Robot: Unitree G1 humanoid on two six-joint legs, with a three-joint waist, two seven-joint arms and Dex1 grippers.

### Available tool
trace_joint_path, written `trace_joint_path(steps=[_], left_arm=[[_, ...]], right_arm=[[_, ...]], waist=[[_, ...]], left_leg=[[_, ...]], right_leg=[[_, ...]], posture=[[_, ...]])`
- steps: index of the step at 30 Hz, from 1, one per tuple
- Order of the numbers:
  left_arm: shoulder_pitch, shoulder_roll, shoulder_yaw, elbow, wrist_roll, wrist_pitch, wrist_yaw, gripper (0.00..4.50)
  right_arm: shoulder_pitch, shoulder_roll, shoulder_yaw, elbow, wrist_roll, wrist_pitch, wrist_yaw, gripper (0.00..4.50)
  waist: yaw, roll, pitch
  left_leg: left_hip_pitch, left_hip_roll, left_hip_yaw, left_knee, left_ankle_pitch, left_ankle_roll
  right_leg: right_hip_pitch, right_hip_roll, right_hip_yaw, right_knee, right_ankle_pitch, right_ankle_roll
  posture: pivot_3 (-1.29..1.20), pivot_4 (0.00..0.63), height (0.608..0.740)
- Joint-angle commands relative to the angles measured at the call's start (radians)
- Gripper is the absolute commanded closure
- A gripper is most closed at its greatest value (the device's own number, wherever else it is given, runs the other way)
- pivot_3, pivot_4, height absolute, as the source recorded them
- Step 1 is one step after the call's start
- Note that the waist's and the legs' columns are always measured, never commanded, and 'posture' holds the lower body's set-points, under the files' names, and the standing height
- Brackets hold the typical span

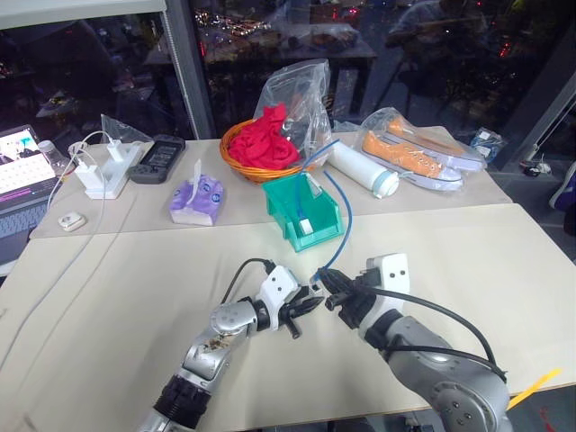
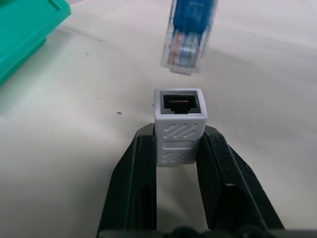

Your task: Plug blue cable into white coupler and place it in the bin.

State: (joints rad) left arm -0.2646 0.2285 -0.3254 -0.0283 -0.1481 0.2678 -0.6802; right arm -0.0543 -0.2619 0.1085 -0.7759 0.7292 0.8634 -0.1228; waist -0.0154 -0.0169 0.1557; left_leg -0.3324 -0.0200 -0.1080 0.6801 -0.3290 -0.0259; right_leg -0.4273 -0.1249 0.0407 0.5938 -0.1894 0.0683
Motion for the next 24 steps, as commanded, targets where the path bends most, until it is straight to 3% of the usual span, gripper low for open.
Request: trace_joint_path(steps=[1,24], left_arm=[[0.000,-0.005,-0.004,-0.046,-0.002,0.005,0.000,3.86],[0.013,-0.004,0.002,-0.056,0.001,0.005,0.017,3.86]], right_arm=[[-0.004,-0.012,0.001,-0.059,-0.016,0.030,-0.007,4.50],[-0.044,-0.057,0.071,-0.044,-0.158,0.131,0.043,4.50]], waist=[[0.000,0.000,0.000],[0.000,0.000,0.000]], left_leg=[[0.000,0.000,0.000,0.000,0.000,0.000],[0.000,0.000,0.000,0.000,0.000,0.000]], right_leg=[[0.000,0.000,0.000,0.000,0.000,0.000],[0.000,0.000,0.000,0.000,0.000,0.000]], posture=[[0.00,0.150,0.732],[0.00,0.150,0.732]])
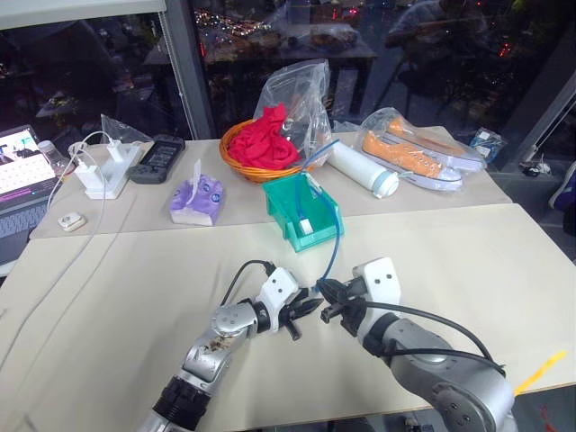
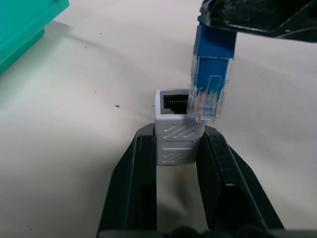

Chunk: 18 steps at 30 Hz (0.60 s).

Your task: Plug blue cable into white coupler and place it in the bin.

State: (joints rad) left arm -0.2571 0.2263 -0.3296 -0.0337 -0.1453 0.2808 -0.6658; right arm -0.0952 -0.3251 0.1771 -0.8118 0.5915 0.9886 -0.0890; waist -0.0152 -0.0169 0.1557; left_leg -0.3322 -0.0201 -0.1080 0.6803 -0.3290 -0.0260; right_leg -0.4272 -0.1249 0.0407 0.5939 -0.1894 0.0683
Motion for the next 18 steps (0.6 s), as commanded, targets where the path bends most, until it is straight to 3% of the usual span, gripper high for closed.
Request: trace_joint_path(steps=[1,18], left_arm=[[0.007,-0.002,0.006,-0.054,-0.002,-0.007,0.003,3.86],[0.025,0.005,0.004,-0.077,-0.002,0.001,0.009,3.86]], right_arm=[[-0.002,0.008,0.003,-0.009,-0.024,0.006,0.012,4.50],[-0.025,-0.012,0.063,0.028,-0.144,0.064,0.044,4.50]], waist=[[0.000,0.000,0.000],[-0.001,0.000,0.000]], left_leg=[[0.000,0.000,0.000,0.000,0.000,0.000],[0.001,0.000,0.000,0.000,0.000,0.000]], right_leg=[[0.000,0.000,0.000,0.000,0.000,0.000],[0.001,0.000,0.000,0.000,0.000,0.000]], posture=[[0.00,0.150,0.732],[0.00,0.150,0.732]])
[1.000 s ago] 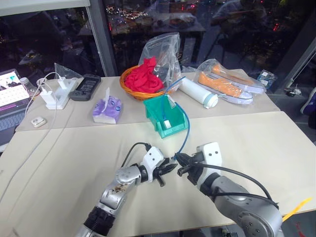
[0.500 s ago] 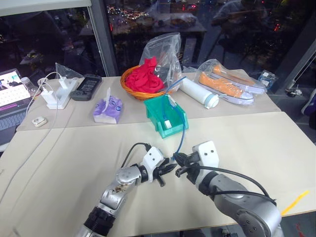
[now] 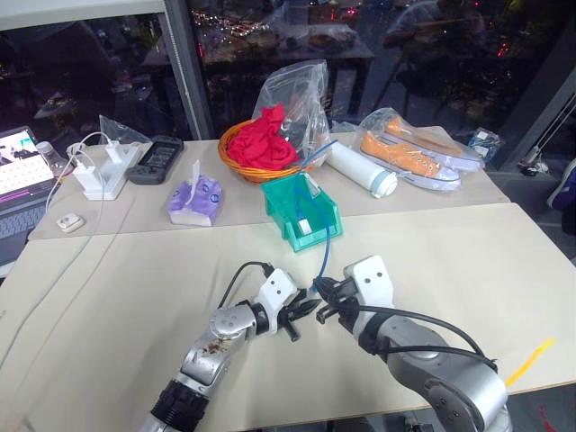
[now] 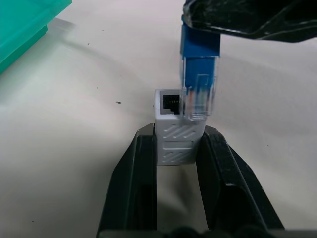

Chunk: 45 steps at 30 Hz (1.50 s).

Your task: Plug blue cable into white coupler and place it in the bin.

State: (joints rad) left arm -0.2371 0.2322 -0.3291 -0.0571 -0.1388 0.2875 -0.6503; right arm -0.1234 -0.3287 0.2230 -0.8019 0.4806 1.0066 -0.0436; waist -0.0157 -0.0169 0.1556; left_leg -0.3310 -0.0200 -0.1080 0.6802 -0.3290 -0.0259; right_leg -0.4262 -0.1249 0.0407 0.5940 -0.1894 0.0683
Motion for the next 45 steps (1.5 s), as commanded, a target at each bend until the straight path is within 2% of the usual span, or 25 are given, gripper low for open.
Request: trace_joint_path(steps=[1,13,25,33,39,45], left_arm=[[0.006,-0.001,0.004,-0.055,-0.009,-0.004,-0.006,3.86],[0.014,0.003,0.007,-0.071,-0.011,0.009,-0.002,3.86],[0.011,0.021,0.023,-0.078,-0.014,0.015,0.001,3.86],[0.006,0.037,0.035,-0.088,-0.022,0.032,-0.001,3.86],[0.005,0.047,0.037,-0.097,-0.024,0.043,-0.003,3.86],[0.003,0.053,0.044,-0.102,-0.026,0.049,-0.002,3.86]], right_arm=[[0.000,-0.011,0.023,0.021,-0.042,0.056,-0.003,4.50],[-0.055,-0.046,0.141,0.030,-0.107,0.097,0.064,4.50],[-0.031,-0.053,0.166,0.075,-0.139,0.199,0.087,4.50],[-0.003,-0.061,0.234,0.150,-0.193,0.148,0.109,4.50],[-0.016,0.007,0.296,0.237,-0.237,0.105,0.122,4.50],[0.006,0.014,0.318,0.265,-0.265,0.112,0.141,4.50]], waist=[[-0.001,0.000,0.000],[-0.005,0.000,0.000],[-0.009,0.001,-0.002],[-0.012,0.001,-0.012],[-0.028,-0.005,-0.021],[-0.027,-0.005,-0.022]], left_leg=[[0.000,0.000,0.000,0.000,0.000,0.000],[0.002,0.000,0.000,0.000,0.000,0.000],[0.004,0.000,0.000,-0.001,0.000,0.000],[0.009,0.000,0.000,-0.003,-0.001,0.001],[0.012,0.001,0.000,-0.004,-0.001,0.001],[0.012,0.002,0.000,-0.004,-0.001,0.001]], right_leg=[[0.000,0.000,0.000,0.000,0.000,0.000],[0.002,0.000,0.000,0.000,0.000,0.000],[0.003,0.000,0.000,0.000,0.000,0.000],[0.006,0.000,0.000,0.000,-0.002,0.000],[0.008,0.001,0.000,0.001,-0.002,-0.001],[0.008,0.002,0.000,0.001,-0.003,-0.001]], posture=[[0.00,0.150,0.732],[0.00,0.150,0.732],[0.00,0.150,0.732],[0.00,0.150,0.732],[0.00,0.150,0.732],[0.00,0.150,0.732]])
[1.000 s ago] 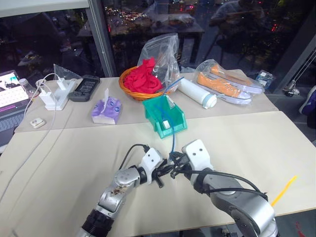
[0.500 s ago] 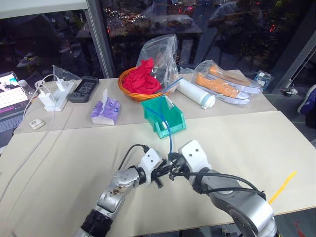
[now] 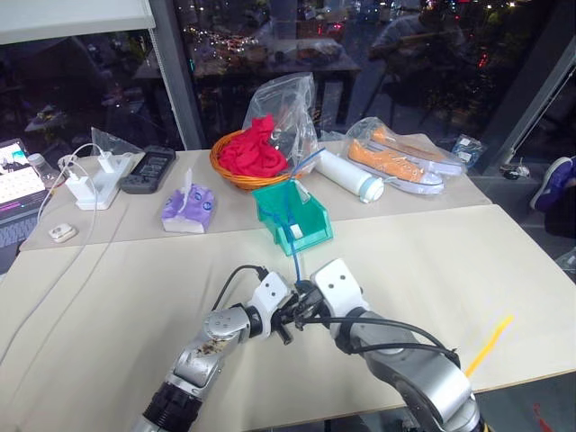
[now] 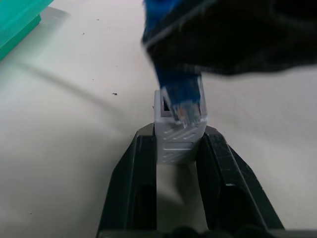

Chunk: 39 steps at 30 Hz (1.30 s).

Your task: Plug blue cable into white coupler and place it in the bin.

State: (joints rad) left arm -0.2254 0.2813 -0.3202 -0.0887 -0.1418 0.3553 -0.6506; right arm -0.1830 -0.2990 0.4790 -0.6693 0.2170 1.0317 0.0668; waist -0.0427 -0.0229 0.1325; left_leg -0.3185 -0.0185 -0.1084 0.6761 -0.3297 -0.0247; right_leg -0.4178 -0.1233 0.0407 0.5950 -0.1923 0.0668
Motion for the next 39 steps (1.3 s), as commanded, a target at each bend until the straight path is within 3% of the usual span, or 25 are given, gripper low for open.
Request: trace_joint_path(steps=[1,6,11,17,20,26,39], left_arm=[[-0.007,0.004,0.035,-0.072,-0.023,-0.018,-0.001,3.86],[-0.002,0.007,0.036,-0.078,-0.025,-0.014,0.001,3.86],[0.000,0.009,0.035,-0.079,-0.025,-0.014,-0.001,3.86],[0.002,0.012,0.036,-0.079,-0.025,-0.017,-0.003,3.86],[0.005,0.013,0.037,-0.084,-0.025,-0.015,-0.003,3.86],[0.012,0.014,0.038,-0.092,-0.026,-0.011,-0.007,3.86],[-0.015,-0.011,0.020,-0.068,-0.018,-0.015,-0.009,3.86]], right_arm=[[0.066,-0.016,0.064,0.135,-0.005,0.088,0.034,4.50],[0.073,-0.021,0.041,0.130,-0.022,0.089,0.040,4.50],[0.027,-0.018,-0.063,0.085,-0.052,0.001,0.032,4.50],[-0.100,0.155,-0.442,-0.042,0.115,0.024,0.024,4.50],[-0.130,0.178,-0.523,-0.072,0.152,0.066,0.012,4.50],[-0.112,0.215,-0.558,-0.099,0.184,0.088,-0.008,4.50],[0.050,0.190,-0.370,-0.145,0.138,0.027,-0.014,4.50]], waist=[[-0.001,0.002,0.000],[0.000,0.002,0.000],[0.001,0.001,0.000],[0.005,0.002,0.006],[0.009,0.003,0.006],[0.017,0.006,0.008],[0.022,0.007,0.009]], left_leg=[[-0.002,0.000,0.001,0.000,0.000,0.000],[-0.001,0.000,0.001,0.000,0.000,0.000],[-0.002,0.000,0.001,0.000,0.000,0.000],[-0.005,0.000,0.000,0.000,0.000,0.000],[-0.005,0.000,0.000,0.000,0.000,0.000],[-0.010,-0.001,0.000,-0.001,0.000,0.000],[-0.013,-0.001,0.000,0.001,0.000,0.000]], right_leg=[[-0.003,0.000,0.001,0.000,0.000,0.000],[-0.002,0.000,0.001,0.000,0.000,0.000],[-0.002,0.000,0.001,0.000,0.000,0.000],[-0.005,0.000,0.001,0.000,0.000,0.000],[-0.005,0.000,0.001,0.000,0.000,0.000],[-0.011,-0.001,0.000,-0.001,0.000,0.000],[-0.012,-0.001,0.000,0.000,0.000,0.000]], posture=[[0.00,0.150,0.732],[0.00,0.150,0.732],[0.00,0.150,0.732],[0.00,0.150,0.732],[0.00,0.150,0.732],[0.00,0.150,0.732],[0.00,0.150,0.732]])
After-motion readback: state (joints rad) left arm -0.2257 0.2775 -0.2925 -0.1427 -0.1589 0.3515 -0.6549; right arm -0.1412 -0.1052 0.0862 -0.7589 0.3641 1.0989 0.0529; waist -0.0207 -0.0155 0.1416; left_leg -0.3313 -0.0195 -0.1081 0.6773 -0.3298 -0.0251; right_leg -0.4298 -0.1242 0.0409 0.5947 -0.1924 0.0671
